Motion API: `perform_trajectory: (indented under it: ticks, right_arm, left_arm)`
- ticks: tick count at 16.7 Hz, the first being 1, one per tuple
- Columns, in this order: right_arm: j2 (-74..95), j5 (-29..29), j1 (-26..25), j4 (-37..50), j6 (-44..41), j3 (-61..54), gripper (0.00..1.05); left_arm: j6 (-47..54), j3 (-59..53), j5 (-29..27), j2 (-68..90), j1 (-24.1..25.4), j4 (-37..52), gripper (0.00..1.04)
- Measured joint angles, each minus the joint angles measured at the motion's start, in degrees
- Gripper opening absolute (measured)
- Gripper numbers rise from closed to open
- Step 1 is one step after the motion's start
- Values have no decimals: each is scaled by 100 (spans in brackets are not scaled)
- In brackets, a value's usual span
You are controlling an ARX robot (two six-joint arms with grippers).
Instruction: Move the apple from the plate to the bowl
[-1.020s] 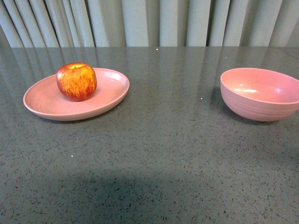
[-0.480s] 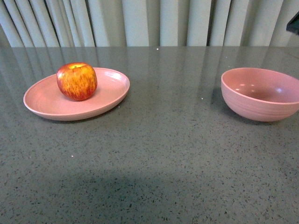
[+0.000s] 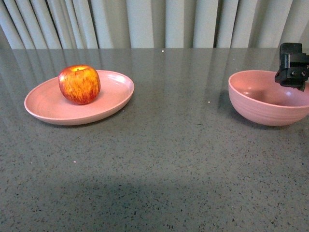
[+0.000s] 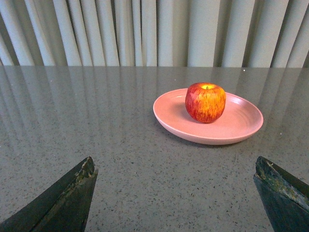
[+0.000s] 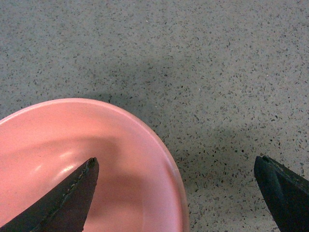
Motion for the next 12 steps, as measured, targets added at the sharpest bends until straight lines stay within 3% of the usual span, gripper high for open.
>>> perform_trajectory:
  ticks: [2,10,12]
  right_arm:
    - [11,11,-2,-13,0,-31,97]
    - [13,0,-48,-50,7,-39,16]
    - [11,-44,-83,-26,48,-44,2]
  left_arm:
    - [0,0,2,0,0,0,98]
    - [0,2,2,0,0,0,98]
    - [2,0,2,0,0,0,98]
